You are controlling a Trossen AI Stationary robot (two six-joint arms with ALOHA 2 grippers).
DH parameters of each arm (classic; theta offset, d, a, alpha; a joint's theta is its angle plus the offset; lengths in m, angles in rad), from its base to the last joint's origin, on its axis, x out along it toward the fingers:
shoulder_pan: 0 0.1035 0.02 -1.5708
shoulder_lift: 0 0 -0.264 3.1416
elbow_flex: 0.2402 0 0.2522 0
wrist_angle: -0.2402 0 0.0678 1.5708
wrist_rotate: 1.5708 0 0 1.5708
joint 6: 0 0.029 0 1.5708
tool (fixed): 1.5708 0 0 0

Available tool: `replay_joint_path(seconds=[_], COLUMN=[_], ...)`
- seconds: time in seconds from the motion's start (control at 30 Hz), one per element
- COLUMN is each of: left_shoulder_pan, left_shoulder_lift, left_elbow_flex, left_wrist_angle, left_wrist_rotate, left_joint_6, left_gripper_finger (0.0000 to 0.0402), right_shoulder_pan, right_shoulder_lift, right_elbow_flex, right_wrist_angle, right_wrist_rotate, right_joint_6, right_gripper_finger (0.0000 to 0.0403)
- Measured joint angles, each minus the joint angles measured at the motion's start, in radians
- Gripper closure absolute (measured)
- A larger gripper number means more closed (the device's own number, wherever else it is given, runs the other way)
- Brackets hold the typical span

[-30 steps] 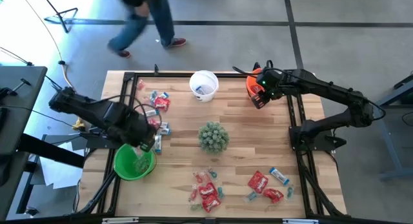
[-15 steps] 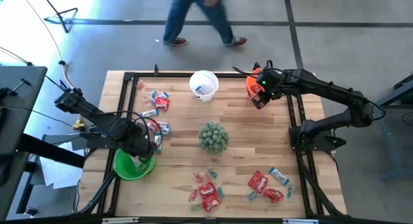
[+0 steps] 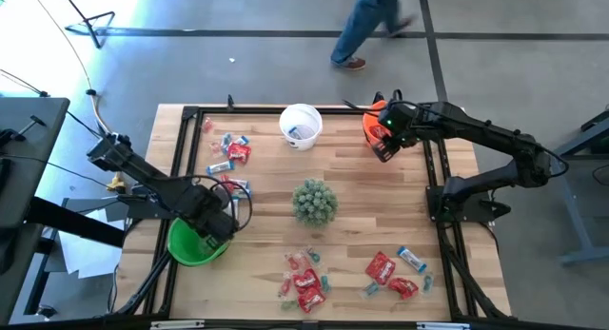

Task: Sort candy
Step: Put the orange gummy into the green bucket

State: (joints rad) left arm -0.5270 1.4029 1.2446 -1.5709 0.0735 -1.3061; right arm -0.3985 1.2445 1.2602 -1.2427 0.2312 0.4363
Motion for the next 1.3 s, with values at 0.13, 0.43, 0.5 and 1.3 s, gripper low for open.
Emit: replay_joint_path(seconds=[0.13,0.43,0.5,1.3], left_shoulder_pan=[0.0,0.019,0.032,0.436], left_shoulder_lift=[0.014,0.015,0.015,0.014], left_elbow_flex=[0.0,0.0,0.0,0.001], left_wrist_angle=[0.001,0.041,0.059,0.275], left_wrist_rotate=[-0.017,-0.125,-0.142,-0.404], left_joint_6=[0.002,0.027,0.044,0.468], left_gripper_finger=[0.0321,0.0318,0.0318,0.0318], right_shoulder_pan=[0.0,0.0,0.0,0.0], right_shoulder_lift=[0.0,0.0,0.0,0.0], right_elbow_flex=[0.0,0.0,0.0,0.0], right_wrist_angle=[-0.007,-0.006,-0.006,-0.005], right_wrist_rotate=[-0.004,-0.019,-0.021,-0.048], right_joint_6=[0.009,0.037,0.038,0.031], right_gripper_finger=[0.0258,0.0258,0.0258,0.0258])
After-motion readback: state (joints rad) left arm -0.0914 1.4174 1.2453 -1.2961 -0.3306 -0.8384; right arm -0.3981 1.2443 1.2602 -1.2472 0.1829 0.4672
